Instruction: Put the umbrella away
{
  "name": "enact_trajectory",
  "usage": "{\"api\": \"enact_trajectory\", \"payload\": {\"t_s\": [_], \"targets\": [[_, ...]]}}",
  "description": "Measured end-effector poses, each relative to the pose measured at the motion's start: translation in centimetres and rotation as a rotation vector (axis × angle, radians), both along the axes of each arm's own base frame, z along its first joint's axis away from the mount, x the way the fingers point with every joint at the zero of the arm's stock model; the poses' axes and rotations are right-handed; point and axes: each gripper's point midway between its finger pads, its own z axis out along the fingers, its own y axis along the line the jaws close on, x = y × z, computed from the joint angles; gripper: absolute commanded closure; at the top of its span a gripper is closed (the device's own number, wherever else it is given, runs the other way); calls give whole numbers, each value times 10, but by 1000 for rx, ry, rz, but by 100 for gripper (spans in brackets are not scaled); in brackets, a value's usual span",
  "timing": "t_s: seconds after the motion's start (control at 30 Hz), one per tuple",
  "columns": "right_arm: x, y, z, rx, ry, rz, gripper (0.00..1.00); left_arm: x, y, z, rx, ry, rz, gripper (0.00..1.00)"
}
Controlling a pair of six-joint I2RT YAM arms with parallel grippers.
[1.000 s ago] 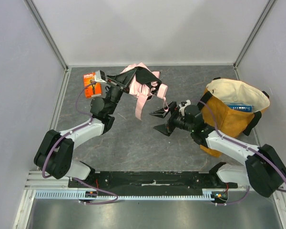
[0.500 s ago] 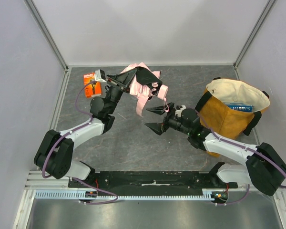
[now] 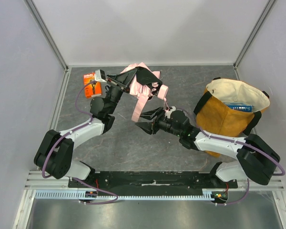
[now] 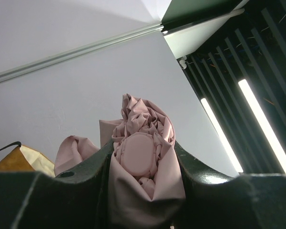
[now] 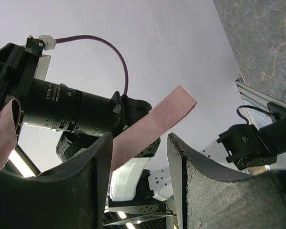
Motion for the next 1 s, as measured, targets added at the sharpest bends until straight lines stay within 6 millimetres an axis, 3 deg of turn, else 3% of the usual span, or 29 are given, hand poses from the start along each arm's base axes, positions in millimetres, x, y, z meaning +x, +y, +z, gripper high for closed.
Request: {"api": "enact_trajectory", "payload": {"t_s": [0.17,0.3,0.57,0.7,0.87,1.0], "targets": [[5,6,-3,11,-11,-12,43,-1,-1,0,-1,0,-2,98],[9,8,-6,14,-17,-23,54,-3,-2,1,-2,-3,-7,98],[15,12,-8,31,-33,-42,61,-8,0,4,-7,-10,-10,98],[18,11,-5,41,-44,-61,72,-9,0,4,-7,-10,-10,98],[21,10,0,59,-58,-75,100,-11,1,4,-8,-10,-11,98],[26,11,2,84,-74,-92,100,-13,0,4,-11,-9,-16,98]]}}
